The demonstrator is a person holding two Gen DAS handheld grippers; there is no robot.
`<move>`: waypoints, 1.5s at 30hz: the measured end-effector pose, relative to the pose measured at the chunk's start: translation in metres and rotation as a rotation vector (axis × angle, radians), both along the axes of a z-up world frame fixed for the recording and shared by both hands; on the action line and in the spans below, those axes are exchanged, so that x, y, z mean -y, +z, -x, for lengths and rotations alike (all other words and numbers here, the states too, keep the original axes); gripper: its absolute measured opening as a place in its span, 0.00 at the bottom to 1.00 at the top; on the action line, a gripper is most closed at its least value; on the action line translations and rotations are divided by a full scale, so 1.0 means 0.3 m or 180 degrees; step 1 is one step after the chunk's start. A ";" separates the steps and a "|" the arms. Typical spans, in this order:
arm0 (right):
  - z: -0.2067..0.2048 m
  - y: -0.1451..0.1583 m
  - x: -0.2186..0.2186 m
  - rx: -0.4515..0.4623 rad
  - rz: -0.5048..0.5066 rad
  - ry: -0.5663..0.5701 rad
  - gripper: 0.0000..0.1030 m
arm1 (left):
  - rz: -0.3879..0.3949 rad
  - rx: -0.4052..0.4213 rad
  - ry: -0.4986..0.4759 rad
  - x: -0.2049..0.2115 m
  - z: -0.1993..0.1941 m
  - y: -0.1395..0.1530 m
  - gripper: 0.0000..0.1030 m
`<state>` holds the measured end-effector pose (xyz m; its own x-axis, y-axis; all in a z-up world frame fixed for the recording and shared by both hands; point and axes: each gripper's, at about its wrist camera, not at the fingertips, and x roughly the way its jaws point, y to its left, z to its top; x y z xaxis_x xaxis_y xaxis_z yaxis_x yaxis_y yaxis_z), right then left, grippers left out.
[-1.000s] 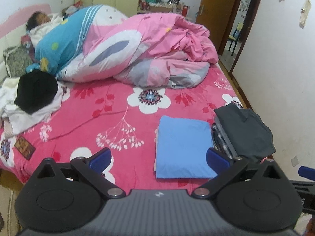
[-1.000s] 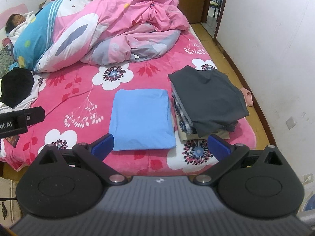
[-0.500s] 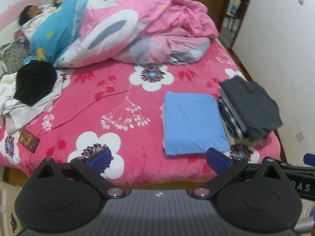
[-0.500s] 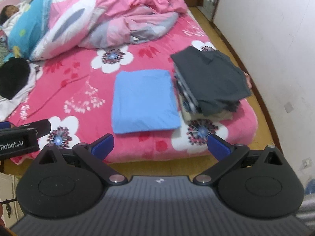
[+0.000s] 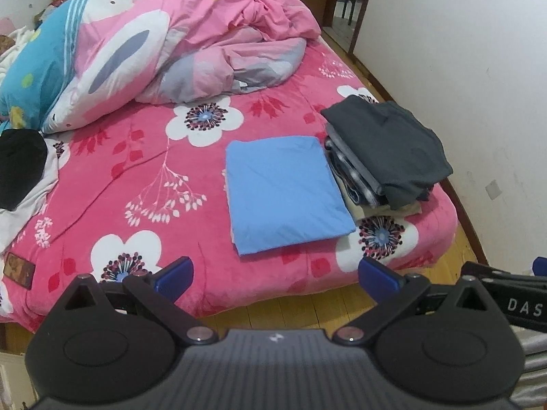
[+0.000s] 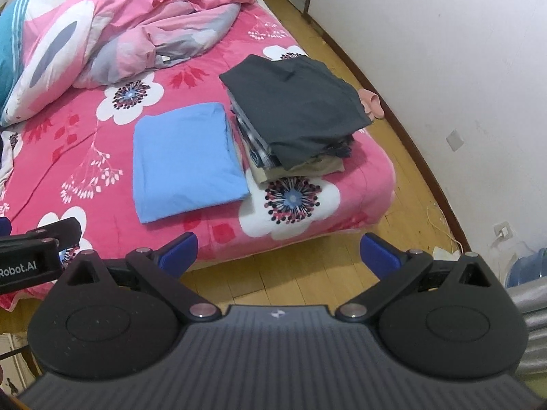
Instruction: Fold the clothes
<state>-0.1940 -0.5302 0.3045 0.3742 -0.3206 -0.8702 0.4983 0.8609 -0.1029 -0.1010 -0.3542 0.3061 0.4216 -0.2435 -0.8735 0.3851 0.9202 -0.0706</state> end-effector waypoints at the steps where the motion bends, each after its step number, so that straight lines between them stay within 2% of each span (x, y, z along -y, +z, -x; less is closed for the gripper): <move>1: 0.000 -0.002 0.006 -0.0004 -0.0001 -0.0007 0.99 | -0.0008 -0.0011 0.0004 0.007 -0.001 -0.003 1.00; 6: 0.001 -0.008 0.036 -0.0023 0.0030 -0.0075 0.99 | -0.0037 -0.0015 0.0068 0.024 -0.009 -0.006 1.00; 10: -0.013 -0.013 0.055 -0.0042 0.0041 -0.0046 0.99 | -0.0023 -0.0014 0.0249 0.022 -0.033 -0.007 1.00; 21: -0.081 -0.021 0.058 -0.0077 0.0069 0.0323 0.99 | -0.0106 -0.0154 0.0692 -0.014 -0.032 -0.030 1.00; 32: -0.086 -0.024 0.083 -0.0067 -0.0012 0.0430 0.99 | -0.0155 -0.0215 0.0725 0.013 -0.009 -0.035 0.99; 45: -0.052 -0.021 0.108 0.0000 -0.0086 0.0409 0.99 | -0.0185 -0.0122 0.0648 0.049 0.007 -0.002 0.99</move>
<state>-0.1784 -0.5627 0.2981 0.4107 -0.2466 -0.8778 0.3839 0.9200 -0.0789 -0.1032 -0.3691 0.3056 0.4231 -0.1055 -0.8999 0.1888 0.9817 -0.0263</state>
